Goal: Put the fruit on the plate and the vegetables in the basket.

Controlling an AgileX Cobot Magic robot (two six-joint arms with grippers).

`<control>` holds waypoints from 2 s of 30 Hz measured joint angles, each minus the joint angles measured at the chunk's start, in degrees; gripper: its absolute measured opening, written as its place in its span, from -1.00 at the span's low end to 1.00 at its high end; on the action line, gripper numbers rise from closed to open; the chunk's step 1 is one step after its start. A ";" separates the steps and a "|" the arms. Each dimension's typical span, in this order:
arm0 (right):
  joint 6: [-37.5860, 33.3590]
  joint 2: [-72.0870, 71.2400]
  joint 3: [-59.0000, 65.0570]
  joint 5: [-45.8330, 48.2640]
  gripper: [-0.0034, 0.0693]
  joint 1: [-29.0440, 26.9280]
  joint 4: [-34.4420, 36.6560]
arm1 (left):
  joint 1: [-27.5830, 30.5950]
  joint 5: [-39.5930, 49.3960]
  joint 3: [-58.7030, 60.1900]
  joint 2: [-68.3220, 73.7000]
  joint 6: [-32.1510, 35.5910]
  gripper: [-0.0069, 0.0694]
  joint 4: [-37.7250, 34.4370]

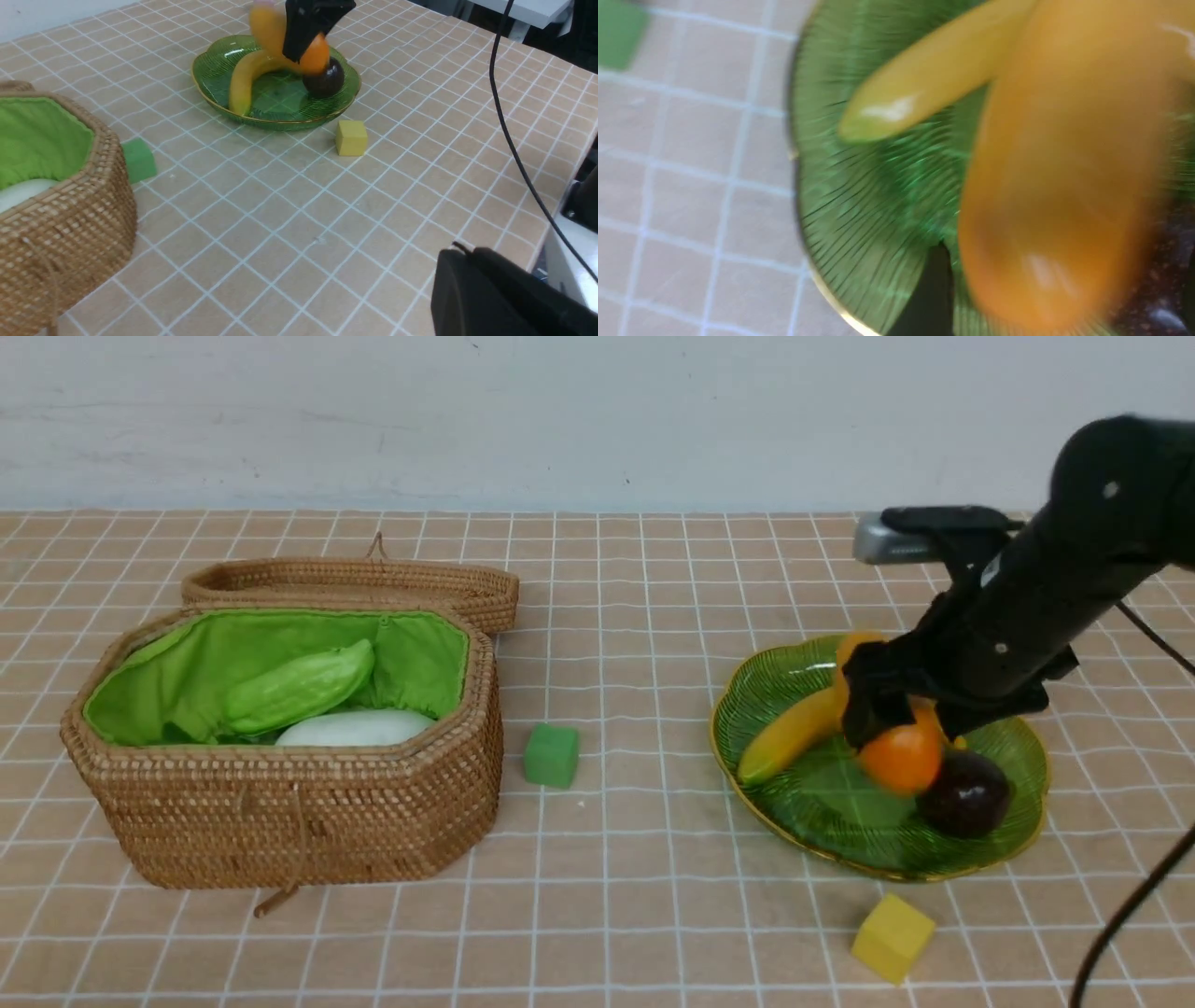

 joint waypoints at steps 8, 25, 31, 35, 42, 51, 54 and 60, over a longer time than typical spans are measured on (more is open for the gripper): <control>1.28 -9.12 0.13 5.88 0.68 0.12 -1.62 | 0.00 -3.31 0.60 -1.31 -0.06 -0.83 1.28; 9.34 -70.74 38.89 13.00 -0.88 0.12 1.63 | 0.00 -27.72 26.33 -16.15 -5.63 -0.85 -4.30; 11.74 -82.38 48.00 6.12 -0.81 0.12 1.65 | 0.00 -27.51 30.35 -16.15 -5.67 -0.85 -4.35; 11.74 -86.93 52.41 2.94 -0.75 0.12 1.65 | 0.00 -27.23 32.37 -16.15 -5.69 -0.85 -4.35; 11.79 -90.69 55.46 1.45 -0.69 0.12 1.65 | 0.00 -24.97 33.28 -16.15 -5.82 -0.85 -4.35; 4.12 -97.59 64.11 -13.99 -0.92 -8.39 -1.00 | 0.00 -24.02 33.41 -16.15 -5.82 -0.85 -4.35; 0.22 -103.28 75.36 -20.82 -0.93 -12.96 -1.50 | 0.00 -24.02 33.41 -16.15 -5.82 -0.85 -4.35; -0.49 -104.00 81.58 -25.66 -0.93 -13.73 -3.36 | 0.00 -23.35 33.41 -16.15 -5.82 -0.85 -4.42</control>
